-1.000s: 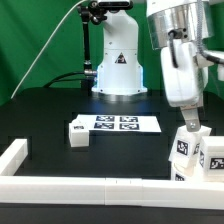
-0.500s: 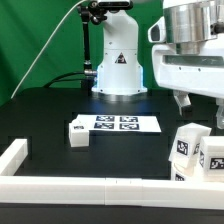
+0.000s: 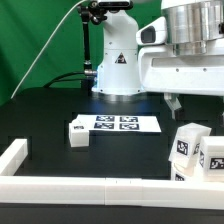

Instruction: Assemble stool

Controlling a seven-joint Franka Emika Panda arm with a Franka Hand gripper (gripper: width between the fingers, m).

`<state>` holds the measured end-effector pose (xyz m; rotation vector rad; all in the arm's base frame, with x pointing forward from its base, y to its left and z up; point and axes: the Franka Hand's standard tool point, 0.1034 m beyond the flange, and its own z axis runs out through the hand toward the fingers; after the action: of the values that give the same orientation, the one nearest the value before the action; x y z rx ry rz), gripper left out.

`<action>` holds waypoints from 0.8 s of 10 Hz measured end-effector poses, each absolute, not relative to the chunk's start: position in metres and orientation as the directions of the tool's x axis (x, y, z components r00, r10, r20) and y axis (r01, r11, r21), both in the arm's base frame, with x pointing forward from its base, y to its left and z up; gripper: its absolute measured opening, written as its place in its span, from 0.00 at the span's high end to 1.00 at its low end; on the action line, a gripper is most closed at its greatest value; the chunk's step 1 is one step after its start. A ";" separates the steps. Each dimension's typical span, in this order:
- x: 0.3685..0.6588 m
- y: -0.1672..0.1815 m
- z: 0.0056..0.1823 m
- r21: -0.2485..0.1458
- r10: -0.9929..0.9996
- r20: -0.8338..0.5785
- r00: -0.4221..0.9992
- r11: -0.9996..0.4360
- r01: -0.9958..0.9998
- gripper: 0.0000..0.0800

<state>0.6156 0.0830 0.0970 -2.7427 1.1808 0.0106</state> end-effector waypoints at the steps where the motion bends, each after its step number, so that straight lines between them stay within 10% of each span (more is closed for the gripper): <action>1: 0.618 0.079 0.095 -0.141 -0.566 0.004 0.824 -0.816 -0.560 0.19; 8: 0.618 0.078 0.091 -0.066 0.065 0.107 0.992 -0.995 0.072 0.19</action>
Offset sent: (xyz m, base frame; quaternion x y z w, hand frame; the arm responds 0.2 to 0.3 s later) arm -0.0002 0.0137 -0.0012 -0.0057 0.0207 -0.2072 0.9781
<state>0.6176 0.0785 0.0910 -3.0658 -0.1054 -0.1619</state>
